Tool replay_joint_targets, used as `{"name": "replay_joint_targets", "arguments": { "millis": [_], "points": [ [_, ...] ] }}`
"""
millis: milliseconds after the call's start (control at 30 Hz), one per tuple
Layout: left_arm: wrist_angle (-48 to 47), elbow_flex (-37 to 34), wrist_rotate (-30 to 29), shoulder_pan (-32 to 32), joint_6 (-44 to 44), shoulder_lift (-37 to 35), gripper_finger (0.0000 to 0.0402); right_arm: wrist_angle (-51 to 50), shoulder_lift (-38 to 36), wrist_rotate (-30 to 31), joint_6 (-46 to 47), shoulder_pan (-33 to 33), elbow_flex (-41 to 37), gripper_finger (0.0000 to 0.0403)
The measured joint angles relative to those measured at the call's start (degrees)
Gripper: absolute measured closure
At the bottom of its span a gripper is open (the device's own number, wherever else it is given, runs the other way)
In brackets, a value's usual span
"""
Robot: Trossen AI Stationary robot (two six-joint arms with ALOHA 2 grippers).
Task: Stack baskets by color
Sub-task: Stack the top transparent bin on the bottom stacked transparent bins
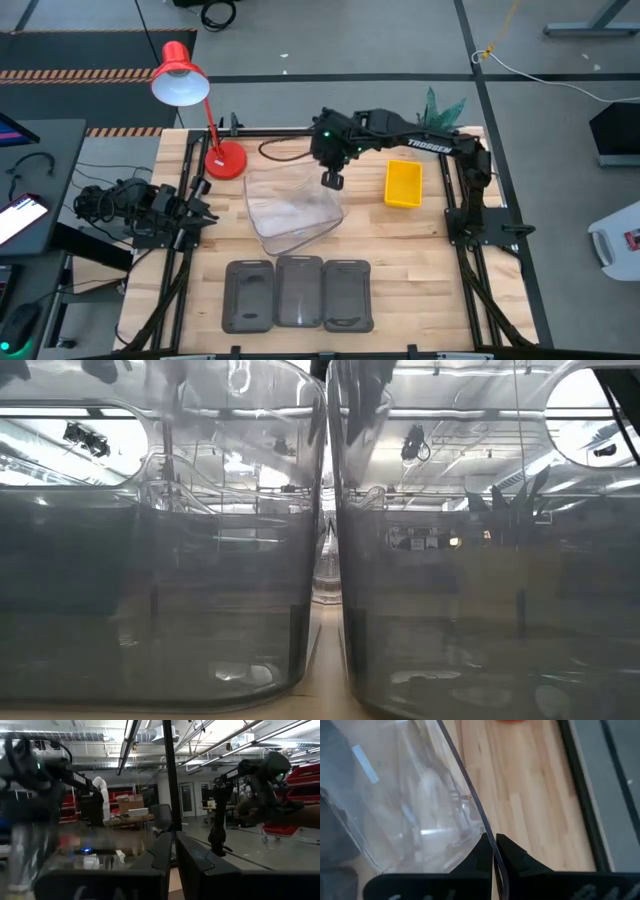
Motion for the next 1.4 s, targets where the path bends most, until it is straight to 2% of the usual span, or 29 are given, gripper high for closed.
{"name": "replay_joint_targets", "arguments": {
  "millis": [333,567,933,1400],
  "points": [
    [0.85,0.00,-0.04,0.02,1.82,0.00,0.0373,0.97,0.06,-0.09,-0.65,-0.05,-8.32,0.0394],
    [0.89,0.00,-0.04,0.02,1.63,0.00,0.0368,-1.15,0.06,-1.21,-5.64,-0.07,-8.66,0.0394],
    [0.95,0.00,-0.04,0.02,1.64,0.00,0.0372,-3.65,0.06,-1.67,-5.79,0.09,-8.68,0.0393],
    [0.67,-0.02,-0.02,0.02,1.64,0.00,0.0372,-2.51,0.01,-1.95,0.63,-0.02,-8.68,0.0296]
  ]
}}
